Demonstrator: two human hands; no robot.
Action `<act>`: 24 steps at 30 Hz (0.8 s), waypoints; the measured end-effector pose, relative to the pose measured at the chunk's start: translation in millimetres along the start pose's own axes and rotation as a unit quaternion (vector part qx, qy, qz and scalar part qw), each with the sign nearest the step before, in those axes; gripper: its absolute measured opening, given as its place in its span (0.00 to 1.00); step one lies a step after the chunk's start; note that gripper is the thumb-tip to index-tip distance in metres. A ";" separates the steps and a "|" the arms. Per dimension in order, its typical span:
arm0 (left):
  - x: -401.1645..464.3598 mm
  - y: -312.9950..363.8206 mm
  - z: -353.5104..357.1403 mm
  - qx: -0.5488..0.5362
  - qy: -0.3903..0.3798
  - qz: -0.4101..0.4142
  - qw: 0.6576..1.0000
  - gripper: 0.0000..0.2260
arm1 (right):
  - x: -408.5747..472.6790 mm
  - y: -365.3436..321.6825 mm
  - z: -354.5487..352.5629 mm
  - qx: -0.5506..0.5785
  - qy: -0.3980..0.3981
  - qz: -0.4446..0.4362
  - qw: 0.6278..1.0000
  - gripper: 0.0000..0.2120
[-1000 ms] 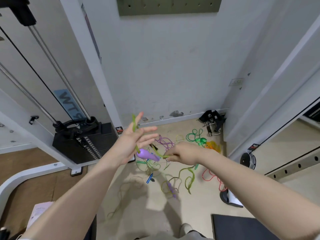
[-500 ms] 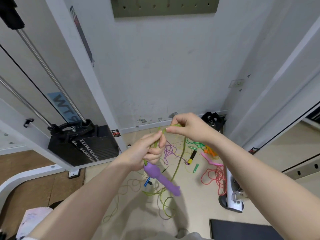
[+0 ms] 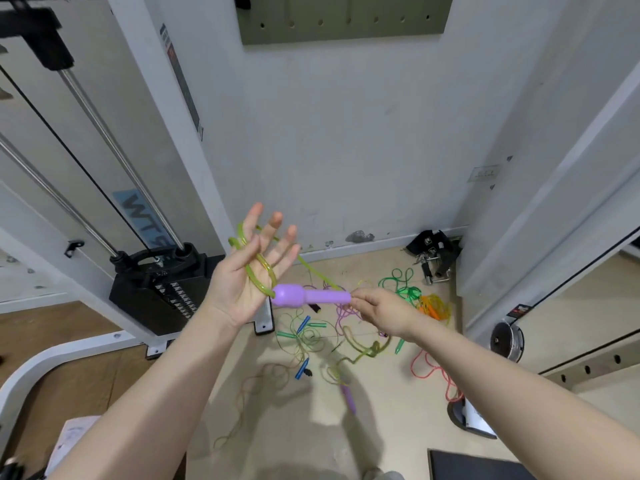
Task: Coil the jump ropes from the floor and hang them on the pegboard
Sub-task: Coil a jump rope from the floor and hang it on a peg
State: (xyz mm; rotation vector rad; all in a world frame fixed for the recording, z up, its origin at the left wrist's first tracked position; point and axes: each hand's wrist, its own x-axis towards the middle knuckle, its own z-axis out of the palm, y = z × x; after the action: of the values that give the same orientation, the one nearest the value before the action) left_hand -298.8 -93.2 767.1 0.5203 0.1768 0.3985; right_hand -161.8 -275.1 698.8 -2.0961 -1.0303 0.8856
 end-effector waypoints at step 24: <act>-22.9 -25.7 15.2 0.305 -0.177 -0.312 0.882 0.15 | -27.0 -85.6 -40.3 -0.005 0.057 -0.220 0.974 0.25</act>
State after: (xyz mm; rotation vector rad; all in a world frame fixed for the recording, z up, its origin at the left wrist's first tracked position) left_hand -307.3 -129.8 768.3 1.1029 0.1035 -0.4097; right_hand -177.9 -265.2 795.3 -1.7953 -1.3660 0.5312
